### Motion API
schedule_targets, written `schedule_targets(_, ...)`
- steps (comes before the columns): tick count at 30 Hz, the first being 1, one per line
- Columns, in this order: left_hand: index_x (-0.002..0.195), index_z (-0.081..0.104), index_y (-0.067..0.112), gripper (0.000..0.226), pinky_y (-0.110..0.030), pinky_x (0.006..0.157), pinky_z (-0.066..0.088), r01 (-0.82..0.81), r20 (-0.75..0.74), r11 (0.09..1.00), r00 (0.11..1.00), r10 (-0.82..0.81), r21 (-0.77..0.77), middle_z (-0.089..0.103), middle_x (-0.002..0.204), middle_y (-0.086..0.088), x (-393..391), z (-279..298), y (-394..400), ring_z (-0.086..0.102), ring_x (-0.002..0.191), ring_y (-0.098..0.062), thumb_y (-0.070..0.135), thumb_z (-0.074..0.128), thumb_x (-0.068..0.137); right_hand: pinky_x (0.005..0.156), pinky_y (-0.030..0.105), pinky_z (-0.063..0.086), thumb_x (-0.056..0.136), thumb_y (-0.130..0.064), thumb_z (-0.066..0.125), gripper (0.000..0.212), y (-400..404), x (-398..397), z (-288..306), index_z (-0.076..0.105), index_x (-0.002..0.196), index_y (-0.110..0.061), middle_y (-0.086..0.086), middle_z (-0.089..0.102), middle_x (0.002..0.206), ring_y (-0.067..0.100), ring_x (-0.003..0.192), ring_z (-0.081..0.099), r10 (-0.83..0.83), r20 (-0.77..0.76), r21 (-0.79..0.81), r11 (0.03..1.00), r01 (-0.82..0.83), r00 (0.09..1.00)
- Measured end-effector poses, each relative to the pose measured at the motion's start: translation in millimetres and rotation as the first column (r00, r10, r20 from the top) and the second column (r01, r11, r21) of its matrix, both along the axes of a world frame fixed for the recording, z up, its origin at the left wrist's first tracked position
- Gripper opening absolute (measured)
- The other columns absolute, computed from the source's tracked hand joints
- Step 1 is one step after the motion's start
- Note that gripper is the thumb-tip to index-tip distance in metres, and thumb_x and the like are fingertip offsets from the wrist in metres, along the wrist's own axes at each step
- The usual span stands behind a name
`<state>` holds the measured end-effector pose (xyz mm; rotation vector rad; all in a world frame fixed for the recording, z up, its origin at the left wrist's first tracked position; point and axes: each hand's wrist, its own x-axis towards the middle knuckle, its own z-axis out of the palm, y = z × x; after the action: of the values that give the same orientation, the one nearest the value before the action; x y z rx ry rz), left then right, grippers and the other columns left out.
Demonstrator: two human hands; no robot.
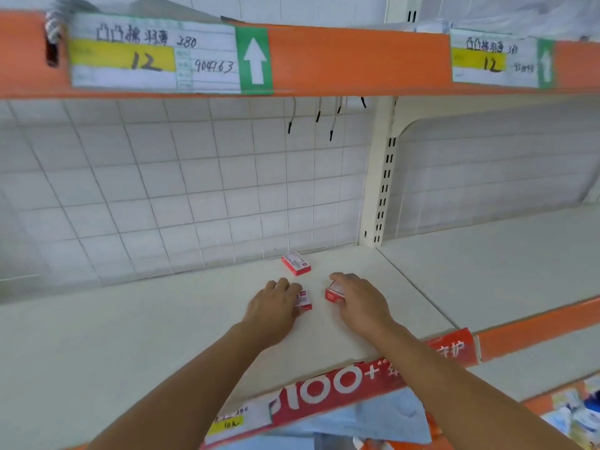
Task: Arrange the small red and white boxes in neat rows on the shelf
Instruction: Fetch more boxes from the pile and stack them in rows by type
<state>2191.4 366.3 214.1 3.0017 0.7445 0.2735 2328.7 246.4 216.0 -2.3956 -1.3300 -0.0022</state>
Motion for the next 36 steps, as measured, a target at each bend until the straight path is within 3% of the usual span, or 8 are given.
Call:
schedule_targets(8, 0.136, 0.039, 0.025, 0.039, -0.036, 0.086, 0.046, -0.314, 0.048, 0.947, 0.947, 0.318, -0.069, 0.044, 0.127, -0.001, -117, 14, 7, 0.043, 0.117, -0.021, 0.035, 0.041, 0.099, 0.092, 0.033, 0.044, 0.092, -0.004, 0.048, 0.056, 43, -98, 6, 0.037, 0.142, -0.026, -0.004, 0.042, 0.143, 0.019, 0.124, 0.042, 0.299, 0.018, 0.045, 0.953, -0.300, 0.954)
schedule_targets(17, 0.132, 0.044, 0.026, 0.036, -0.037, 0.083, 0.047, -0.560, 0.151, 0.824, 0.810, 0.567, -0.089, 0.046, 0.120, 0.000, -281, 29, -2, 0.044, 0.113, -0.020, 0.035, 0.045, 0.097, 0.089, 0.034, 0.045, 0.091, -0.007, 0.049, 0.053, 77, -237, 27, 0.039, 0.140, -0.026, -0.005, 0.044, 0.139, 0.021, 0.121, 0.044, 0.514, 0.071, 0.091, 0.850, -0.518, 0.855)
schedule_targets(27, 0.134, 0.043, 0.027, 0.038, -0.033, 0.077, 0.039, -0.731, 0.159, 0.674, 0.657, 0.737, -0.104, 0.045, 0.121, -0.001, -489, 26, -43, 0.043, 0.117, -0.022, 0.035, 0.045, 0.097, 0.090, 0.033, 0.042, 0.090, -0.012, 0.047, 0.053, 86, -425, 18, 0.040, 0.139, -0.030, -0.007, 0.044, 0.138, 0.020, 0.120, 0.044, 0.691, 0.057, 0.077, 0.717, -0.693, 0.721)
schedule_targets(32, 0.137, 0.039, 0.030, 0.042, -0.034, 0.074, 0.044, -0.807, 0.142, 0.580, 0.564, 0.813, -0.114, 0.044, 0.124, 0.001, -562, 22, -60, 0.044, 0.118, -0.022, 0.035, 0.046, 0.096, 0.086, 0.032, 0.042, 0.090, -0.010, 0.048, 0.051, 96, -501, 13, 0.041, 0.137, -0.028, -0.004, 0.047, 0.133, 0.022, 0.115, 0.047, 0.772, 0.068, 0.083, 0.626, -0.775, 0.631)
schedule_targets(36, 0.135, 0.042, 0.029, 0.039, -0.030, 0.071, 0.038, -0.843, 0.153, 0.525, 0.508, 0.848, -0.116, 0.046, 0.120, 0.001, -609, 18, -61, 0.046, 0.113, -0.022, 0.034, 0.046, 0.096, 0.084, 0.034, 0.045, 0.090, -0.009, 0.048, 0.050, 114, -554, 12, 0.042, 0.137, -0.027, -0.001, 0.049, 0.129, 0.024, 0.112, 0.049, 0.815, 0.074, 0.078, 0.570, -0.818, 0.575)
